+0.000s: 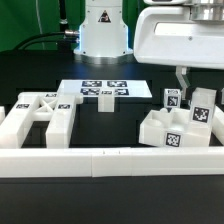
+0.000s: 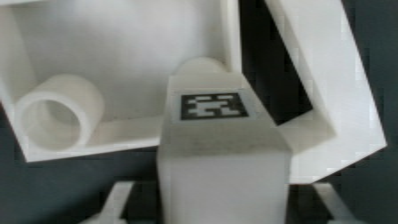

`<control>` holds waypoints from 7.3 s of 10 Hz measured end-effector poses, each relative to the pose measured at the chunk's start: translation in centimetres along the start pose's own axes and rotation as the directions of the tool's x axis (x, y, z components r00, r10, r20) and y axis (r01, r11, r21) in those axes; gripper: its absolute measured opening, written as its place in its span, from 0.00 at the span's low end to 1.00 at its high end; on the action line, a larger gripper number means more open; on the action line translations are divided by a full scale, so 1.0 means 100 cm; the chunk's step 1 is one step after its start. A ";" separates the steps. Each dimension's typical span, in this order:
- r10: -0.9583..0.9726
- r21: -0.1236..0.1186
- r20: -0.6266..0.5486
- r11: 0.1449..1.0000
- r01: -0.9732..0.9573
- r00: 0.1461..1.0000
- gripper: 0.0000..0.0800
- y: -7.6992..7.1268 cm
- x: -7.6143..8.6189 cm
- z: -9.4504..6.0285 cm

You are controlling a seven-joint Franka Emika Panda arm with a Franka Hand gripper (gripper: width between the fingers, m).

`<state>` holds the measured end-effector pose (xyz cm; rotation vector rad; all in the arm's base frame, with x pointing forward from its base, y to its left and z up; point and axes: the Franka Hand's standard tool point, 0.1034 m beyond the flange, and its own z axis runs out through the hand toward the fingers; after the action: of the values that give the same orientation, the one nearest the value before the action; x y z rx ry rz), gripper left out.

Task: Assemble chair

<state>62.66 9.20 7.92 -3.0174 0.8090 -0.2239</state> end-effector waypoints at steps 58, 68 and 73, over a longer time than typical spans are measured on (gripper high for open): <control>-0.315 0.036 0.800 0.875 0.484 0.510 0.36 0.148 -0.024 0.008; -0.296 0.041 0.234 0.955 0.294 0.926 0.36 0.087 0.017 -0.020; -0.320 0.042 -0.161 0.943 0.330 0.934 0.36 0.061 0.022 -0.026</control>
Offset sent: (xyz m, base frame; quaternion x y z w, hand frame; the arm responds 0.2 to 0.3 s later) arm -0.0611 -0.0406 0.0291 -0.0036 -0.0017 -0.1029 0.9947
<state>61.13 2.91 10.56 -3.0788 0.2891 -0.4789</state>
